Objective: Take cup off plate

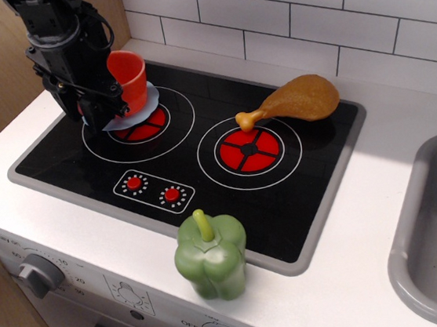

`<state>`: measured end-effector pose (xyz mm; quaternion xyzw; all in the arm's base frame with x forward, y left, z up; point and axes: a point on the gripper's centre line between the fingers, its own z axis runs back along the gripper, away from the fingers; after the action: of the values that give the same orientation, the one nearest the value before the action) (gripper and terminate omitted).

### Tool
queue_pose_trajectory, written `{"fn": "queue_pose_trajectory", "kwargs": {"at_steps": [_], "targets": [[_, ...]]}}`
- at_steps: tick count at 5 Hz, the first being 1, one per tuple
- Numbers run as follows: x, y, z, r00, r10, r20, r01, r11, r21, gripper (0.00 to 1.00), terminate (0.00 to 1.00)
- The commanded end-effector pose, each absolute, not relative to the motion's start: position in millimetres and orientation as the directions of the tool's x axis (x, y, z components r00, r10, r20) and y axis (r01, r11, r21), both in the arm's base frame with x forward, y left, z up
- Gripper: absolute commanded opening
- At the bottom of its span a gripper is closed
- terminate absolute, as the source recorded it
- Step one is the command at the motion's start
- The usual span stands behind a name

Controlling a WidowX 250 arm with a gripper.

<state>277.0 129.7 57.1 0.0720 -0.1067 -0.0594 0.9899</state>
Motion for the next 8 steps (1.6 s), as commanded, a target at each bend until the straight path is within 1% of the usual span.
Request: {"fn": "queue_pose_trajectory", "kwargs": {"at_steps": [1,2,3,4,5,6,7,8], "targets": [[292,128,108,0.935,-0.121,0.334,0.071,0.985,0.158,0.00,0.00],[289,116,116,0.936,-0.141,0.322,0.103,0.986,0.135,0.00,0.00],[280,99,113,0.939,-0.196,0.284,0.170,0.979,0.114,0.00,0.00],[260,83,101,0.922,-0.281,0.265,0.263,0.959,0.103,0.00,0.00],[247,62,90,0.901,-0.362,0.240,0.353,0.932,0.082,0.00,0.00],[241,41,82,0.881,-0.398,0.254,0.404,0.914,0.032,0.00,0.00],[236,17,72,0.812,-0.511,0.281,0.529,0.848,0.011,0.00,0.00],[239,1,61,0.804,-0.511,0.305,0.531,0.847,0.020,0.00,0.00]]}}
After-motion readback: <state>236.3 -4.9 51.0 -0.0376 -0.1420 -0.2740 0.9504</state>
